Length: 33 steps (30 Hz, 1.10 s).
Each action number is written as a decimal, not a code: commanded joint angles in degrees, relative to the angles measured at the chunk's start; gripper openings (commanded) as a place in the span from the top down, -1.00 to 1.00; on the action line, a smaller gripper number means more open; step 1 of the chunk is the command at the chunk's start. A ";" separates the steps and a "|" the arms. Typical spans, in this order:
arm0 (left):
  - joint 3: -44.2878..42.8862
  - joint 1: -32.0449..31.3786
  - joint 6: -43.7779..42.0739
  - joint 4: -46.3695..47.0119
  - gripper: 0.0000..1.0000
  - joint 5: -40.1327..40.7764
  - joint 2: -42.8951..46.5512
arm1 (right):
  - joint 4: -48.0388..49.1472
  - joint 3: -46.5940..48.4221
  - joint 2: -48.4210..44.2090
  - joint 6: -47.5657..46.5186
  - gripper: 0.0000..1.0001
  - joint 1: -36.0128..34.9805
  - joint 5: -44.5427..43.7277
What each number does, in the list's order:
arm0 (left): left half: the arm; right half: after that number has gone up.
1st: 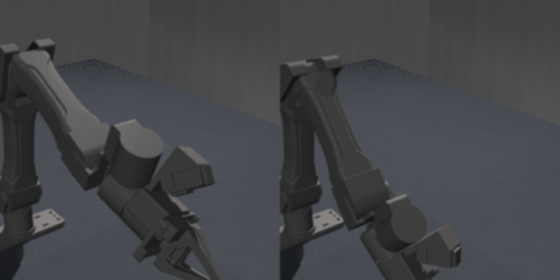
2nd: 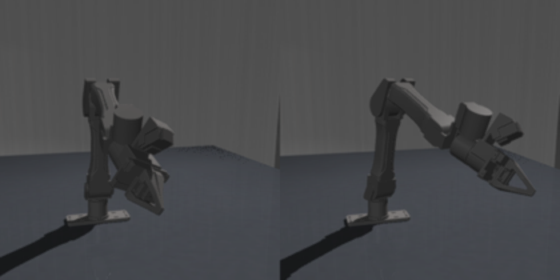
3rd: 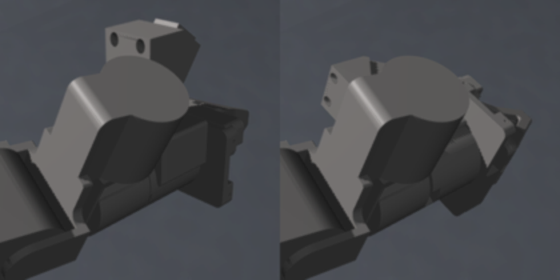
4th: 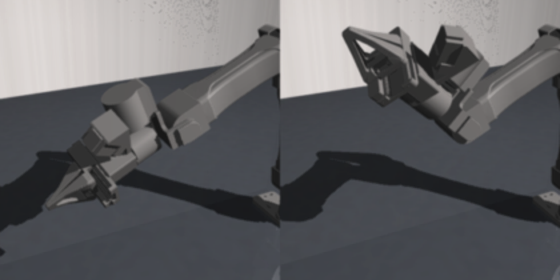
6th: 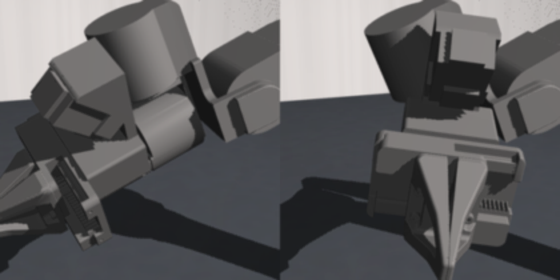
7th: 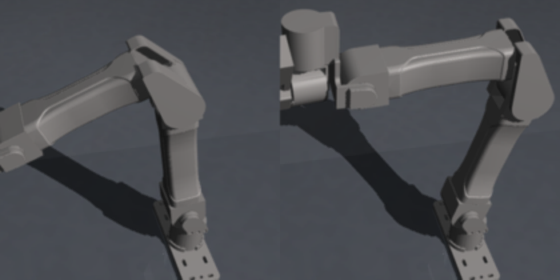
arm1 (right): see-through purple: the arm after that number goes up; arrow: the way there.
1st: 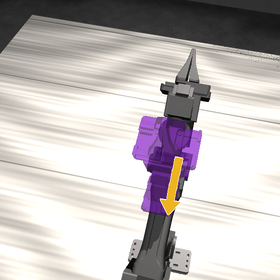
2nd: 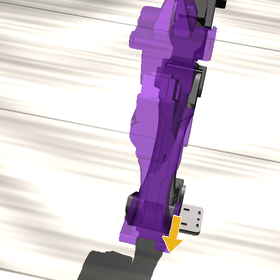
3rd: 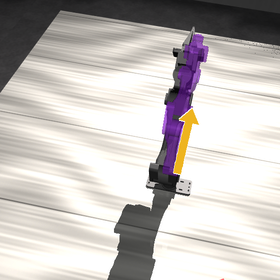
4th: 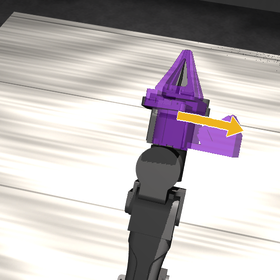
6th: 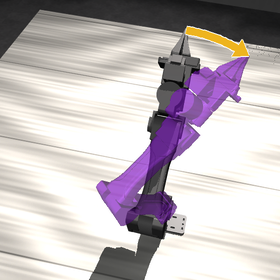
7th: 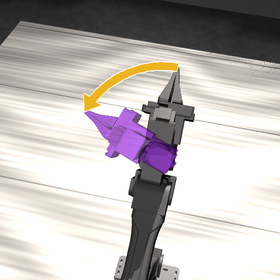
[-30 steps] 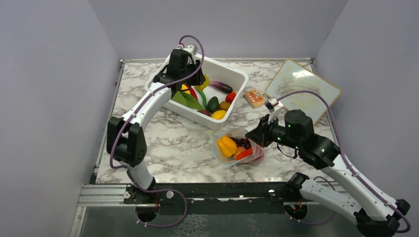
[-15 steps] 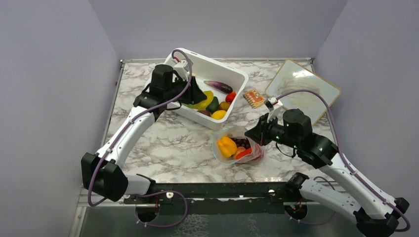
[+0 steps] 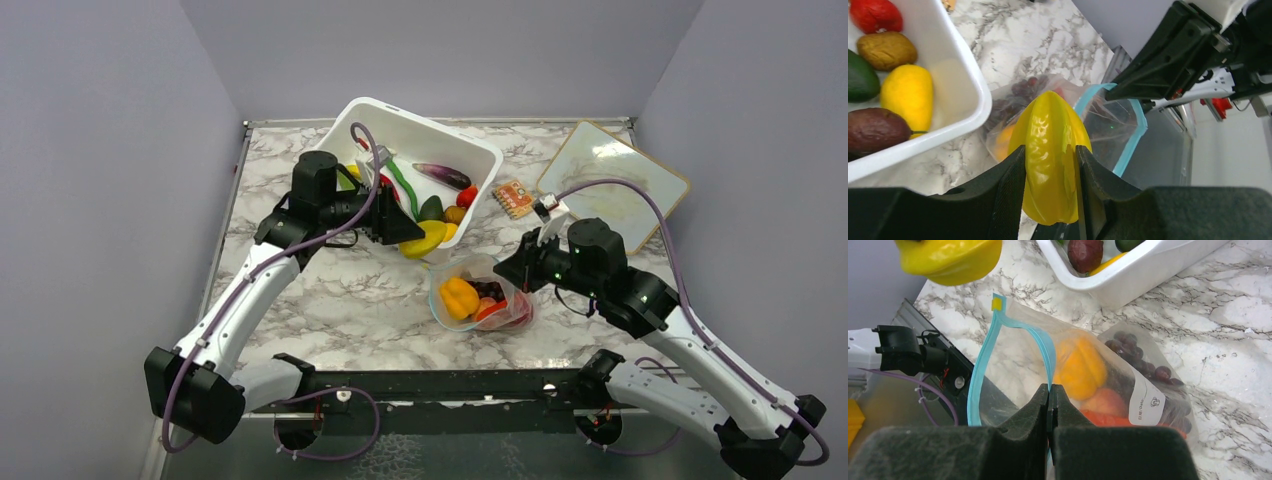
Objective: Place the food in the zip-top bag and seal the zipper
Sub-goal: Place the fake fruit in the zipper food storage bag.
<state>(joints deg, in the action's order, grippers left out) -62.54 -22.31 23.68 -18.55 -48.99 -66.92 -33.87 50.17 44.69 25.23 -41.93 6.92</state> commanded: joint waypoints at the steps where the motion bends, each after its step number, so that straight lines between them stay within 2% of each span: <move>1: 2.21 -1.26 0.88 0.96 0.46 -7.96 1.96 | 2.57 0.35 0.21 -0.09 0.99 -0.07 -1.31; 4: 3.06 -3.20 0.91 1.31 0.47 -10.17 1.96 | 2.41 0.66 0.49 -0.17 0.99 -0.08 -1.29; 14: 4.17 -14.93 1.53 4.63 0.47 -5.09 1.05 | 2.36 0.89 0.72 -0.02 0.99 -0.08 -0.47; 25: 5.10 -19.53 3.03 9.22 0.49 -0.12 -3.42 | 2.40 0.86 0.31 0.28 0.99 -0.08 0.11; 31: 4.61 -21.20 2.85 9.86 0.38 2.26 -6.85 | 3.01 1.53 0.69 0.26 0.99 -0.08 0.50; 33: 4.51 -21.64 2.86 10.08 0.27 2.42 -7.60 | 3.10 1.81 0.88 0.24 0.98 -0.08 0.68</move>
<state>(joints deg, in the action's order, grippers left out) -57.91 -43.05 26.30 -10.98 -48.60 -73.25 -32.93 50.19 45.41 25.26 -41.93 6.96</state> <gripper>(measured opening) 0.387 0.014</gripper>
